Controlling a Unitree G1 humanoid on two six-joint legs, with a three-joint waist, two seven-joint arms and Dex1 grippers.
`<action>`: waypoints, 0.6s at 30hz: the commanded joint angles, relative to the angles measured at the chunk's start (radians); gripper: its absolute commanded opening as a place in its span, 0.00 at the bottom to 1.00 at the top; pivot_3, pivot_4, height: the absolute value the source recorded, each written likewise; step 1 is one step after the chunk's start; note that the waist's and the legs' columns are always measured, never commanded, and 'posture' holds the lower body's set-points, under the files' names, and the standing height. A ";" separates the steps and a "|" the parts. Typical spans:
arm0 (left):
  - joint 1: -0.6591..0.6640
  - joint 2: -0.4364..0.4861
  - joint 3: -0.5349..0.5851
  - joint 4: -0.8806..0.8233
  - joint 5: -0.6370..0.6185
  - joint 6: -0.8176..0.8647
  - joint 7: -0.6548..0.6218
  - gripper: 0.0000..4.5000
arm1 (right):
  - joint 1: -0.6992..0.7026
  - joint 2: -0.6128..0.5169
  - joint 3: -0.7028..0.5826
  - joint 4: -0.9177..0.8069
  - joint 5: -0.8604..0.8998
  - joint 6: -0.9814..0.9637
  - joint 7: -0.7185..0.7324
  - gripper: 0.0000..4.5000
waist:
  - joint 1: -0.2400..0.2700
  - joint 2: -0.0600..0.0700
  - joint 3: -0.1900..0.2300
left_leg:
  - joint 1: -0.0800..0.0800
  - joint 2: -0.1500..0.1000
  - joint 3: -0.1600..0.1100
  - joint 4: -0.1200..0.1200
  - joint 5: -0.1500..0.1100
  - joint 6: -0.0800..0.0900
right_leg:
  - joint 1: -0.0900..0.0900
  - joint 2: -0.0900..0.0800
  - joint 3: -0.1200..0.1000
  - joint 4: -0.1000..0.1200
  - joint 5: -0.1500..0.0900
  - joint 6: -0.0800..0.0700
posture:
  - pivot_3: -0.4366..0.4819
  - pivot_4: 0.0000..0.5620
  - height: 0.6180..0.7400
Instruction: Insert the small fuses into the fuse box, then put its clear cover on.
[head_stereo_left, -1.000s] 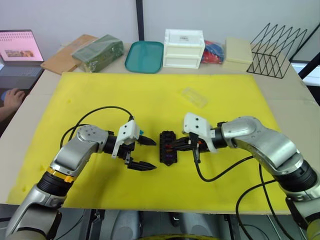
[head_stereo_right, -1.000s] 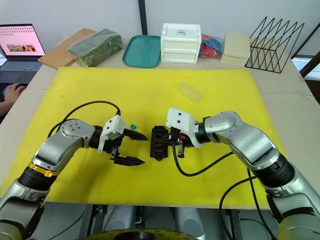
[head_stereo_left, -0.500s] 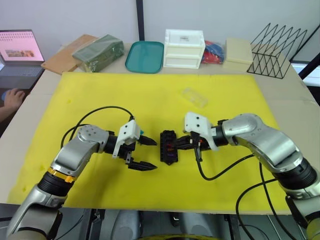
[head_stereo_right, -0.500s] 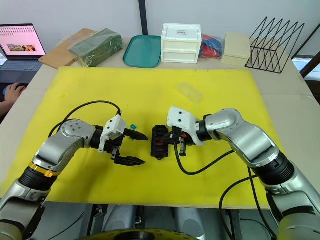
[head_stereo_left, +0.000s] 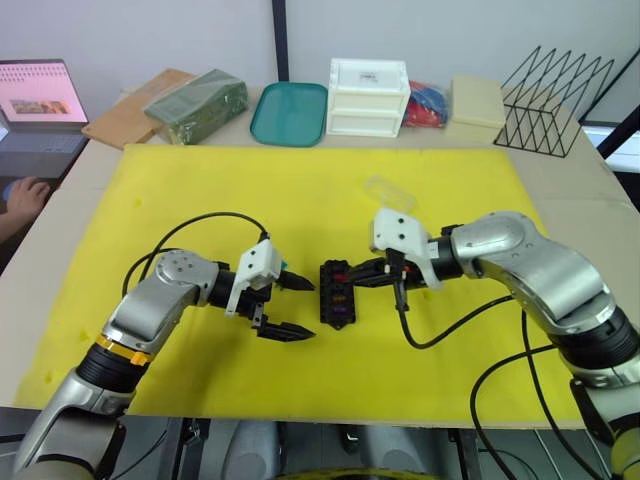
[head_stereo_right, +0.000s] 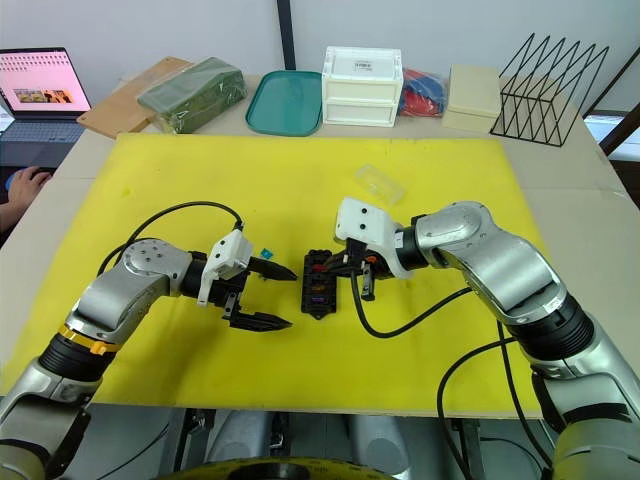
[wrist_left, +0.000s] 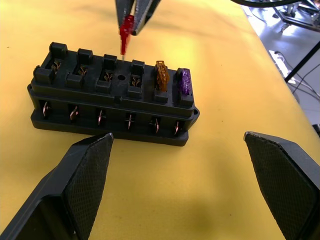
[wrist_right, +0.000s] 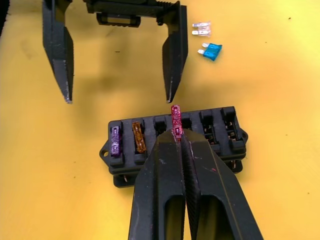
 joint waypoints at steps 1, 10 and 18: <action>-0.006 -0.001 0.002 -0.037 0.004 -0.013 -0.001 1.00 | 0.009 -0.009 -0.002 -0.038 0.004 -0.004 0.011 0.00 | 0.000 0.000 0.000 | 0.000 0.000 0.000 0.000 0.000 0.000 | 0.000 0.000 0.000 0.000 0.000 0.000 | 0.48 0.27 1.00; -0.002 -0.001 0.003 -0.038 0.007 -0.015 -0.002 1.00 | 0.009 0.003 0.028 -0.028 -0.025 -0.023 0.011 0.00 | 0.000 0.000 0.000 | 0.000 0.000 0.000 0.000 0.000 0.000 | 0.000 0.000 0.000 0.000 0.000 0.000 | 0.48 0.27 1.00; 0.005 0.001 0.006 -0.045 0.006 -0.012 0.002 1.00 | -0.005 0.012 0.038 -0.003 -0.045 -0.042 0.016 0.00 | 0.000 0.000 0.000 | 0.000 0.000 0.000 0.000 0.000 0.000 | 0.000 0.000 0.000 0.000 0.000 0.000 | 0.48 0.27 1.00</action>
